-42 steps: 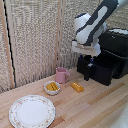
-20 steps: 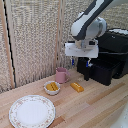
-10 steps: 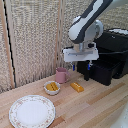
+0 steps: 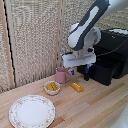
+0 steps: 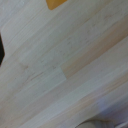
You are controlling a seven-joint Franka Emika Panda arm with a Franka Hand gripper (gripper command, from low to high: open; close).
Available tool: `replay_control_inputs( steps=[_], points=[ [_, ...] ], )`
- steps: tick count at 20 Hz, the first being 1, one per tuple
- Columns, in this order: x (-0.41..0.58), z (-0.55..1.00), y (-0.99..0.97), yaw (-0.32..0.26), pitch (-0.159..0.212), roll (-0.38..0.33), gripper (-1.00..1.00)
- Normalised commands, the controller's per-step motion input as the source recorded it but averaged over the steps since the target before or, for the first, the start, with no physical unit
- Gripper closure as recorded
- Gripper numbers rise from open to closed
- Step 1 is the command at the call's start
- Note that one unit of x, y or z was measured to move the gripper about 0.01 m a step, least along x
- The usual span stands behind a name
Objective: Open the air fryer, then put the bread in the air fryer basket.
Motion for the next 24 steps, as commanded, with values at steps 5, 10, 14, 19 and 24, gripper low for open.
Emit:
replay_control_inputs(
  steps=[5,10,14,19,24],
  points=[
    [0.0,-0.37,-0.08,0.261,-0.073,0.0,-1.0],
    [-0.196,-0.27,-0.16,0.191,-0.013,-0.028,-1.0],
    [-0.284,-0.22,-0.12,0.13,0.0,-0.003,-1.0],
    [-0.162,-0.24,-0.14,0.026,-0.012,0.0,-1.0],
    [0.004,-0.31,-0.22,0.048,-0.099,0.043,-1.0]
  ],
)
